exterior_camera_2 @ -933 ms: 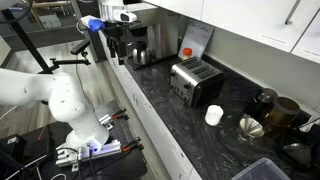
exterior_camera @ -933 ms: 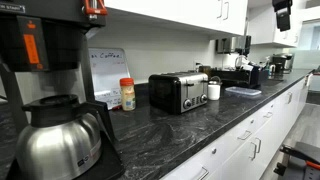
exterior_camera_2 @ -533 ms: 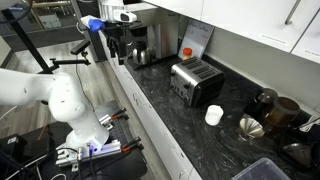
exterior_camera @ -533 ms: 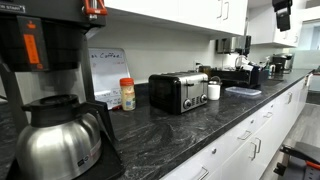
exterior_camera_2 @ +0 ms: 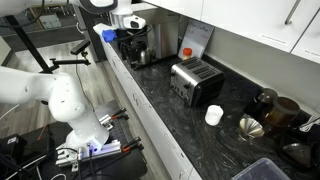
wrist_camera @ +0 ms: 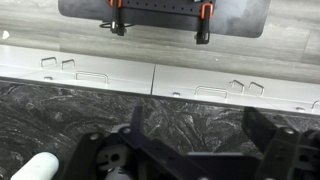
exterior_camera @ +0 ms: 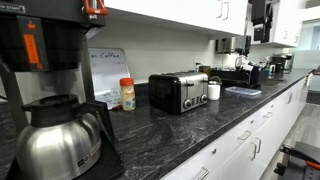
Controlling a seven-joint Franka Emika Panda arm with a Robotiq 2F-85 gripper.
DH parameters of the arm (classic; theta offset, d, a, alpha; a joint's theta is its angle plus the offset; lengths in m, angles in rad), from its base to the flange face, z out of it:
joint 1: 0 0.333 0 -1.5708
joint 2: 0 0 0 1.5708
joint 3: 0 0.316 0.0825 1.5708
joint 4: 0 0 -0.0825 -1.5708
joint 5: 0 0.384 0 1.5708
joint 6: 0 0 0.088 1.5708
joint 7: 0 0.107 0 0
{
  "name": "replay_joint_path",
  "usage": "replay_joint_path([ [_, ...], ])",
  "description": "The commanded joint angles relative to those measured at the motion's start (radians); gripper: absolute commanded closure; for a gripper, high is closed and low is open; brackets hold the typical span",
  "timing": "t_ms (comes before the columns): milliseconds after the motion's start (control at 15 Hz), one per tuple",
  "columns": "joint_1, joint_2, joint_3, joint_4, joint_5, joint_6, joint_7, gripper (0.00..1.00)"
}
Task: Pull down the left-side toaster lever
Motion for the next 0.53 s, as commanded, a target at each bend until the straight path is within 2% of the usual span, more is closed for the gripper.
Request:
replay_joint_path([
  [0,-0.016,0.108,-0.02,-0.015,-0.015,0.159,-0.037,0.0],
  [467,-0.027,0.348,-0.021,0.037,-0.045,0.443,-0.036,0.0],
])
